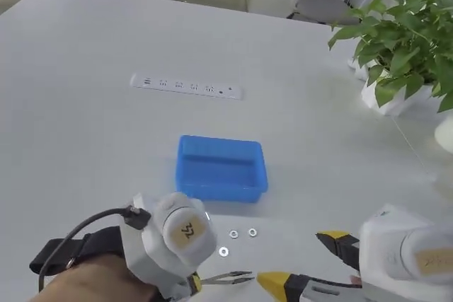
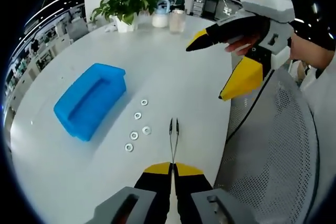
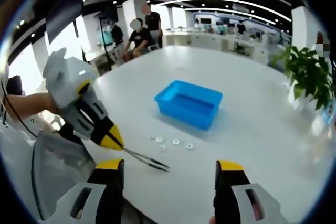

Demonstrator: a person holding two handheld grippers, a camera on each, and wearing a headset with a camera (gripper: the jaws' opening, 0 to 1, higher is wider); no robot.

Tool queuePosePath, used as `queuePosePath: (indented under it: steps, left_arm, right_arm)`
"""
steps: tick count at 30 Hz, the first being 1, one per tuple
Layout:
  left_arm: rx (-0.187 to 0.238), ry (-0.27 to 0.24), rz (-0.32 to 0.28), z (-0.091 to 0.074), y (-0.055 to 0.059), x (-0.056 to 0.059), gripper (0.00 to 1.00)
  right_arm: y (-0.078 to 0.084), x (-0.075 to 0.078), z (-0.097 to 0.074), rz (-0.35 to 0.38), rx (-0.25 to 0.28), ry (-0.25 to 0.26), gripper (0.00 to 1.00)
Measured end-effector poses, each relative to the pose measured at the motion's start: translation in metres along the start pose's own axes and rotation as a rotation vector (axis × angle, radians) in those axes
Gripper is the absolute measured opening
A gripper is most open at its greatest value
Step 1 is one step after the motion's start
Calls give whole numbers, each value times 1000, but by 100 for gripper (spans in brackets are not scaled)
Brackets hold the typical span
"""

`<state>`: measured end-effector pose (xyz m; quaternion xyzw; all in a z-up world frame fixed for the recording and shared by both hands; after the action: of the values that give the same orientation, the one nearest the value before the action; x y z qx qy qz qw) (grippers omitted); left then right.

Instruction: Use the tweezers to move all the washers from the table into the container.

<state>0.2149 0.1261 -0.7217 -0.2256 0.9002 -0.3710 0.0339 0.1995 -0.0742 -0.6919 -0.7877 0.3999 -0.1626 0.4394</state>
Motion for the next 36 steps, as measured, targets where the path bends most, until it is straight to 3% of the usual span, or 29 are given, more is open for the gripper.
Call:
queuePosePath:
  steps: [3,9,14,18,22,26,31,36]
  left_arm:
    - [28,-11,4,-7,-8,1,0]
    - [79,-25,9,-16,-21,3,0]
    - [120,-38,14,-21,-27,2,0]
    - [117,-40,25,-22,-28,2,0]
    - [125,-37,38,-25,-30,5,0]
    - [140,-33,57,-25,-29,6,0]
    - [139,-41,118,-27,-31,9,0]
    - [144,-43,178,-30,-32,10,0]
  right_arm:
    - [9,-3,6,0,-41,-42,62]
    - [15,-13,16,-12,-54,-76,59]
    - [16,-28,30,-38,-71,-163,47]
    - [15,-41,48,-76,-89,-266,41]
    - [9,-42,66,-127,-98,-293,34]
    - [2,-43,78,-125,-98,-345,28]
    - [2,-45,88,-179,-139,-386,11]
    - [3,-43,90,-196,-148,-399,10]
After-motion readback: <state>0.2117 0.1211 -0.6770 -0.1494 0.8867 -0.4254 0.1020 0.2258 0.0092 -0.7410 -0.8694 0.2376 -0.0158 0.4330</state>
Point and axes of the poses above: the centre of the closed fingertips' face, and the gripper's own axes: z roughly forward along the fingers, x roughly to its right, y roughly out of its underside, the point moved 10 cm from there along -z, roughly backward along the fingers, and after that the axes turned 10 degrees about x, right-handed, at the moved point
